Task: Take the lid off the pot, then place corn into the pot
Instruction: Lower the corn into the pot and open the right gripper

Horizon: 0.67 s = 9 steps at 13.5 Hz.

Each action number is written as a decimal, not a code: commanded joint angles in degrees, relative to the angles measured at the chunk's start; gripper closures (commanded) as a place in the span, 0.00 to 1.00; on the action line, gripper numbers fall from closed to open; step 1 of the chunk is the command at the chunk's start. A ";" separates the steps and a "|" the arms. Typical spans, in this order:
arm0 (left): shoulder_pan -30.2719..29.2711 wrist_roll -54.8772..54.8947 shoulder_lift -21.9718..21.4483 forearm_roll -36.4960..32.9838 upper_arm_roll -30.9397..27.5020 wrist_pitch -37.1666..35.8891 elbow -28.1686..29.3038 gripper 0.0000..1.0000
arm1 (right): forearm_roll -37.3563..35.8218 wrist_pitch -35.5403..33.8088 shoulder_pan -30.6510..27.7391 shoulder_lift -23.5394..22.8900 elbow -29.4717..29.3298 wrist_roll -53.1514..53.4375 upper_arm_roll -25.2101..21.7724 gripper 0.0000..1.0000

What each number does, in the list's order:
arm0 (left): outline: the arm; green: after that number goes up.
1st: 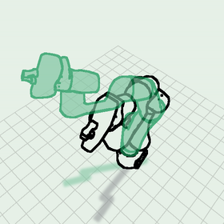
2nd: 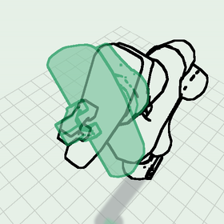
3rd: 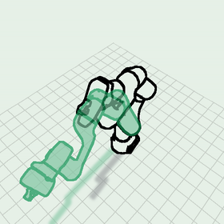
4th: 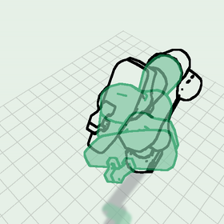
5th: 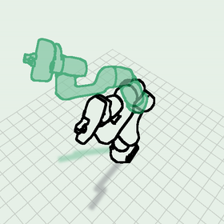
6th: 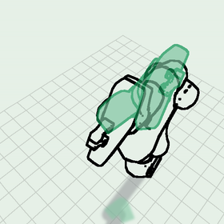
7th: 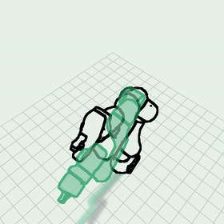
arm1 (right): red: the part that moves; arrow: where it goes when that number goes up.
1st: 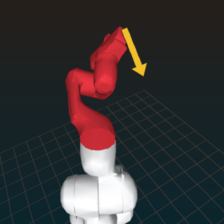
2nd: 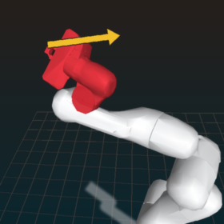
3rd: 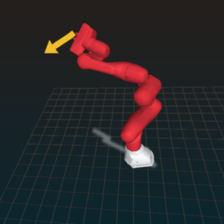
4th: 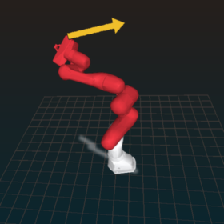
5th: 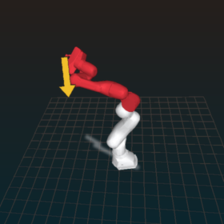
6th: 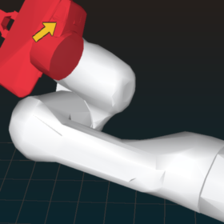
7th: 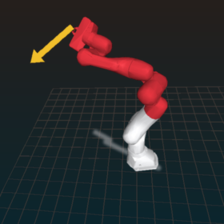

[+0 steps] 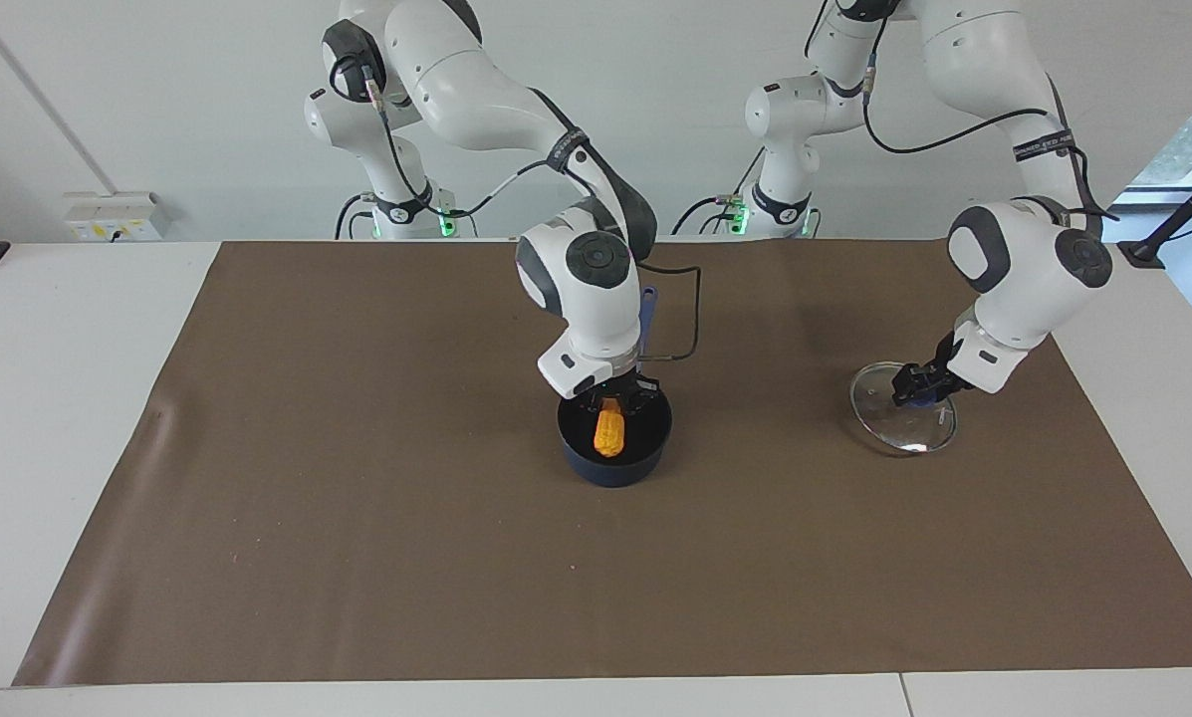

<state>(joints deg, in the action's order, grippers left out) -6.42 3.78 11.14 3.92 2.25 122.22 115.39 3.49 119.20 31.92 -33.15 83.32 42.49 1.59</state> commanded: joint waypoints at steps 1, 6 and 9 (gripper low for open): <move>-0.79 0.97 -2.00 -0.22 0.57 3.28 4.05 1.00 | -0.14 -0.01 -0.28 2.04 0.54 0.49 -0.01 0.00; -0.70 0.88 -1.83 -0.22 0.57 6.36 5.90 0.84 | -7.07 -12.57 -1.76 3.78 -8.00 -1.60 -1.05 0.00; -0.61 0.88 -1.74 -0.22 0.57 4.88 4.33 0.00 | -7.97 -19.67 -11.14 11.68 -7.91 -15.19 -1.24 0.00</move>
<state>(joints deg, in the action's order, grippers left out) -6.42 3.86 10.78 3.91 2.31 126.21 118.84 -4.08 104.44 27.00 -26.50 74.53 35.28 -0.46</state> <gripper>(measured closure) 0.154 0.000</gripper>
